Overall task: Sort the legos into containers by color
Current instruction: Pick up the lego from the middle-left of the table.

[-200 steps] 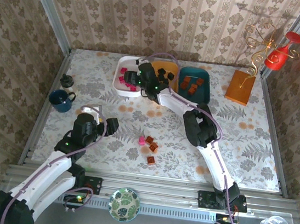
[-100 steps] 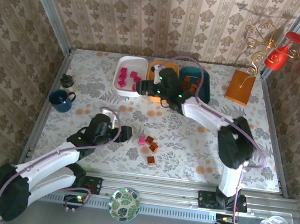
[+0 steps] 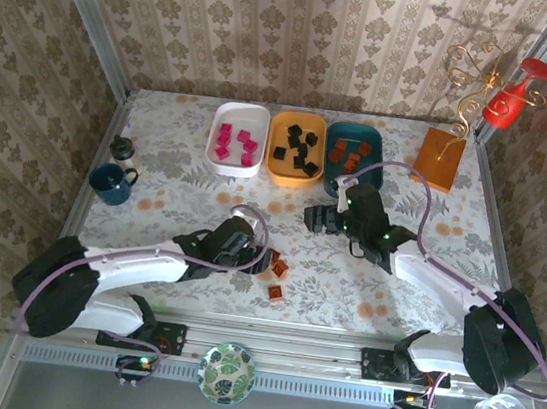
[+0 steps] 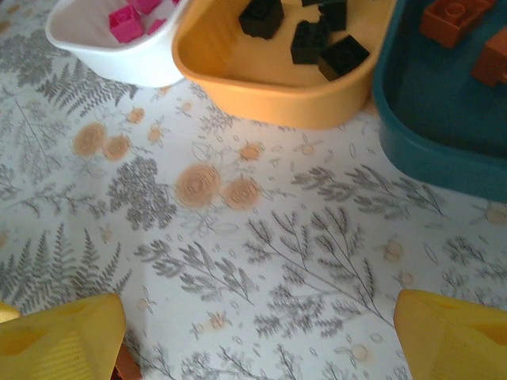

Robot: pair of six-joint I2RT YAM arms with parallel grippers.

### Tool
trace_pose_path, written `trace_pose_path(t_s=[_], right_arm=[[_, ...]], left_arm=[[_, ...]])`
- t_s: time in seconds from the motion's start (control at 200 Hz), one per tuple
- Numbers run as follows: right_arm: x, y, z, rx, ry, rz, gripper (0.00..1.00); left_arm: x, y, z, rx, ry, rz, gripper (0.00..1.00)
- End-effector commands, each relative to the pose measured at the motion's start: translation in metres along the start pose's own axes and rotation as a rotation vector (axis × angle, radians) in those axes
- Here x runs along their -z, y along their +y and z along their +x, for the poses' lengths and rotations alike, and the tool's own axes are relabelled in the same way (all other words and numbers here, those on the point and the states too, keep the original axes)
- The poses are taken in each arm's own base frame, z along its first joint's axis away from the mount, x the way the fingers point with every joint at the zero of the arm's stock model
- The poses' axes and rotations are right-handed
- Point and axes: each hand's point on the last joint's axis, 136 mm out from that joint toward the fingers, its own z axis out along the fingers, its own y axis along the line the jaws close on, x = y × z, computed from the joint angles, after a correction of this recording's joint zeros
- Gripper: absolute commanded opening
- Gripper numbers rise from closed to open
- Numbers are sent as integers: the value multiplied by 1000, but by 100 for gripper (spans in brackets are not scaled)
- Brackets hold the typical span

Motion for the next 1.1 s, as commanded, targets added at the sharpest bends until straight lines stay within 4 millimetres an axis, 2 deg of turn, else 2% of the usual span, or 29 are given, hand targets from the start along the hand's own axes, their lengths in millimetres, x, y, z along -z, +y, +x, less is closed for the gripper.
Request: trace_pose_path(t_s=[0.0, 0.225, 0.375, 0.595, 0.87, 1.095], right_arm=[[2, -9, 0, 20, -44, 39, 90], [1, -11, 4, 34, -45, 41, 90], [2, -12, 6, 36, -49, 46, 90], [1, -14, 7, 36, -49, 52, 90], [-3, -15, 11, 36, -36, 56, 90], [-1, -17, 9, 39, -42, 65, 90]], left_arm=[[-9, -4, -9, 12, -14, -27, 72], [-24, 2, -2, -2, 28, -82, 61], [-24, 9, -1, 4, 20, -112, 52], [-23, 13, 1, -2, 24, -131, 46], [-37, 1, 9, -49, 92, -104, 44], [-38, -3, 7, -64, 86, -111, 30]])
